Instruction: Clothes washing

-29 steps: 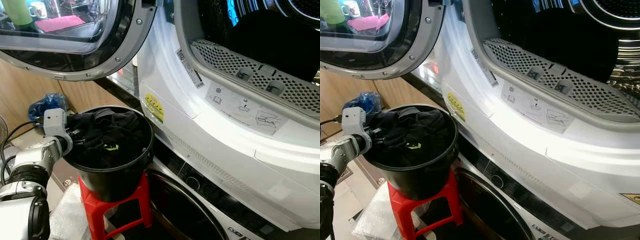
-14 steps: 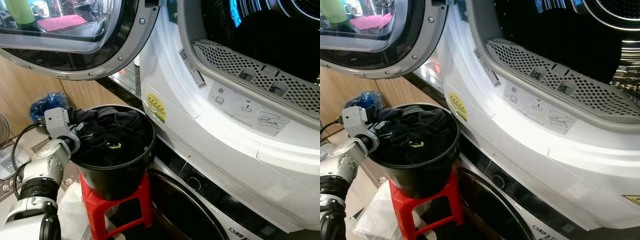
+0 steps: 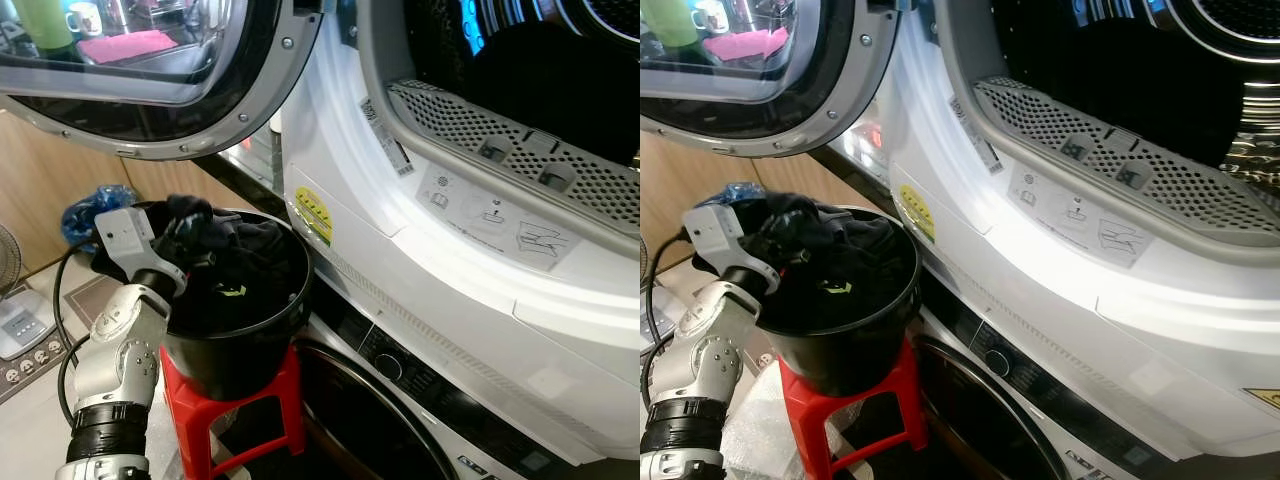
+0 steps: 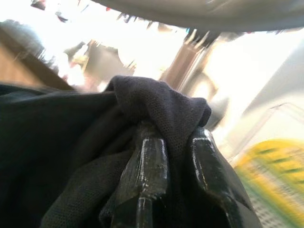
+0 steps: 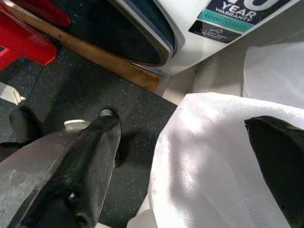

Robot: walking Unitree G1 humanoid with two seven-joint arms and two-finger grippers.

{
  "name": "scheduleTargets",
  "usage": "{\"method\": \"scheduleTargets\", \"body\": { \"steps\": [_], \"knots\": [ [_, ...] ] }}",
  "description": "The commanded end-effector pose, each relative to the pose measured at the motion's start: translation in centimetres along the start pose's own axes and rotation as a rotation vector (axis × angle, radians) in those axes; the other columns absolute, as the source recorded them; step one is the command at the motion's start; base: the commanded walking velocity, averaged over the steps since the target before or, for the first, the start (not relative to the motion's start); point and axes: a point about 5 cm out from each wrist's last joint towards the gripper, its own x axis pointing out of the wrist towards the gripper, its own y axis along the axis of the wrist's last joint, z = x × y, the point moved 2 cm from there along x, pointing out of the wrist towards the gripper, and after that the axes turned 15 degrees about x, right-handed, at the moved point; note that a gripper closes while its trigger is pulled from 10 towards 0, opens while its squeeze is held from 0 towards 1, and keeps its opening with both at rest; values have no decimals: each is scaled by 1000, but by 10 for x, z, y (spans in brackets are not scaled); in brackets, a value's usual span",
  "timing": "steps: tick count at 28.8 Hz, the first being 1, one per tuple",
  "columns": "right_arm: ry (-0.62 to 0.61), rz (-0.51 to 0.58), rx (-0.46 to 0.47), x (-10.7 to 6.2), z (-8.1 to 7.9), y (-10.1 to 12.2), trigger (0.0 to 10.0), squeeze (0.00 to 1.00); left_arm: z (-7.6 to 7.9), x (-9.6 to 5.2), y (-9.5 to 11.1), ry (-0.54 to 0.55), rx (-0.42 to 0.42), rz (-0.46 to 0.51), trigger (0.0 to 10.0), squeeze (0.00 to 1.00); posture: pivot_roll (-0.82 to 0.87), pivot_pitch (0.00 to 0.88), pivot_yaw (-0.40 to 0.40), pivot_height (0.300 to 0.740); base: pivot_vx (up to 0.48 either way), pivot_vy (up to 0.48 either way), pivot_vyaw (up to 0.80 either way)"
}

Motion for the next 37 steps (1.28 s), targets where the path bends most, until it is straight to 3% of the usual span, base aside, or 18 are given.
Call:
{"method": "scheduleTargets", "body": {
  "steps": [1, 2, 9, 15, 21, 25, 29, 37],
  "knots": [
    [-12, -9, 24, -1, 3, -4, 10000, 0, 12, 1, 16, -48, 10, 74, 0, 0, 22, 134, -49, 740, 0, 0, 0],
    [-10, -9, 22, -1, 3, -4, 10000, 0, 22, 0, 21, -88, 31, 97, 0, 0, 23, 131, -49, 740, 0, 0, 0],
    [-9, -6, 24, 0, 2, -2, 10000, 0, 45, -3, 28, -182, 15, 113, 0, 0, 28, 125, -48, 740, 0, 0, 0],
    [-8, -4, 27, 0, 2, -2, 10000, 0, 62, -17, 13, -277, 18, 44, 0, 0, 27, 122, -47, 740, 0, 0, 0],
    [2, -3, 33, 0, 0, -2, 10000, 0, 89, -35, -3, -438, 99, -31, 0, 0, 32, 124, -43, 740, 0, 0, 0],
    [5, -1, 39, 0, -1, -2, 10000, 0, 131, -61, -11, -729, 134, -69, 0, 0, 32, 124, -43, 740, 0, 0, 0],
    [5, 3, 49, 0, -2, -3, 10000, 0, 147, -78, -15, -872, 142, -95, 0, 0, 31, 123, -40, 740, 0, 0, 0],
    [9, 3, 50, 0, -3, -3, 10000, 0, 153, -88, -20, -933, 161, -122, 0, 0, 31, 120, -34, 740, 0, 0, 0]
  ]
}}
